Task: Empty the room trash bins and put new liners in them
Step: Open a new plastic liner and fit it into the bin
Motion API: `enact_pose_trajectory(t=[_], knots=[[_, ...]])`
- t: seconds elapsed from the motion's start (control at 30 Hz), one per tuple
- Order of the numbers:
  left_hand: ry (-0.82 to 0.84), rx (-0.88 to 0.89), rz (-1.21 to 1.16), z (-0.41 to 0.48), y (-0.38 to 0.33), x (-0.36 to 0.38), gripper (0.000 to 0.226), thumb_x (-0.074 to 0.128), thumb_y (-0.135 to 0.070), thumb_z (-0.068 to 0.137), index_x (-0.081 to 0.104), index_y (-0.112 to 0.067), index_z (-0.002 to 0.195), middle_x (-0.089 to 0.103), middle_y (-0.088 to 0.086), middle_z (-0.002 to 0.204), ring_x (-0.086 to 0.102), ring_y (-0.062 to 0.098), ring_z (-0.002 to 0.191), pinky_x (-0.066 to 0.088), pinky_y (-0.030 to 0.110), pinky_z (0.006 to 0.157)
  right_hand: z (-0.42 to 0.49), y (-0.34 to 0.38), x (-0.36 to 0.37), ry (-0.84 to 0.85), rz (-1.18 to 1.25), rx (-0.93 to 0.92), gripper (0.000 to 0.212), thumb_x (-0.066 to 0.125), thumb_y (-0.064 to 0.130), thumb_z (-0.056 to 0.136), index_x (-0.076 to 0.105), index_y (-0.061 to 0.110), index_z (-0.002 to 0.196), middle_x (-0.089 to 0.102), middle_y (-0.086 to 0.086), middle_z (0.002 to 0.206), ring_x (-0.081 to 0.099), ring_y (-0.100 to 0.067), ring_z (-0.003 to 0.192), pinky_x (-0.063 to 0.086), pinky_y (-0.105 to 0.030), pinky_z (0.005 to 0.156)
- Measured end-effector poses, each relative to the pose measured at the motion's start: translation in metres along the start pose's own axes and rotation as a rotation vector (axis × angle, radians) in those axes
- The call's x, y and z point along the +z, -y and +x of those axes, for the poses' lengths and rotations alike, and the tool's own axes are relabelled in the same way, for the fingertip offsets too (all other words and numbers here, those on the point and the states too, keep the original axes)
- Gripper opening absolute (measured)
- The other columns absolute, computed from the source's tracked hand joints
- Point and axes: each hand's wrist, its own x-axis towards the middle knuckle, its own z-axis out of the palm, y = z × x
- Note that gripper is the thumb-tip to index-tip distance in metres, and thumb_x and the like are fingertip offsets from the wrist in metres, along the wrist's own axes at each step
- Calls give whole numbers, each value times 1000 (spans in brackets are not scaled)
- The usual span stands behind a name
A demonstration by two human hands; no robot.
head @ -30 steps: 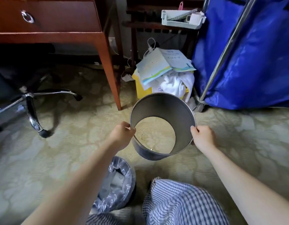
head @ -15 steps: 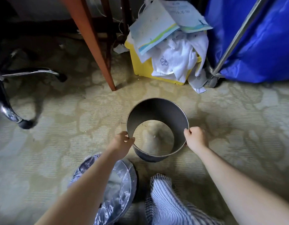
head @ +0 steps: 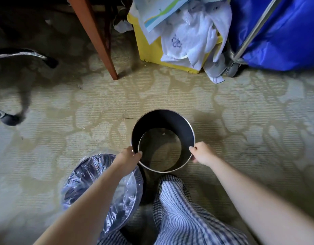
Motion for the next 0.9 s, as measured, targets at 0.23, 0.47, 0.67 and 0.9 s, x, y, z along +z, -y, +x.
enact_pose_trajectory(t=[0.23, 0.47, 0.67, 0.9], knots=[[23, 31, 228, -37, -10, -16, 53, 43, -37, 98, 33, -13, 144, 58, 16, 124, 59, 33, 103, 48, 37, 85, -37, 36, -31, 68, -228, -83, 40, 39, 33, 98, 42, 13, 64, 56, -15, 93, 55, -32, 90, 38, -32, 70], [-28, 181, 334, -86, -14, -63, 52, 40, -38, 99, 30, -17, 146, 56, 13, 131, 60, 28, 106, 48, 33, 88, -80, 95, -55, 89, -191, -263, 40, 41, 32, 98, 45, 11, 63, 59, -10, 77, 60, -30, 77, 44, -33, 68], [-222, 157, 150, -123, 32, -94, 55, 40, -42, 99, 31, -16, 146, 51, 11, 138, 58, 28, 112, 45, 38, 98, -121, 137, -21, 107, -69, -300, 40, 41, 38, 95, 57, 5, 80, 69, -12, 95, 65, -31, 89, 50, -40, 89], [-610, -185, -600, -128, 123, -63, 51, 36, -32, 101, 33, -5, 145, 38, 16, 148, 36, 30, 136, 26, 37, 109, -141, 139, 71, 34, 187, -123, 41, 30, 28, 102, 59, 2, 114, 58, -20, 124, 50, -33, 115, 36, -33, 90]])
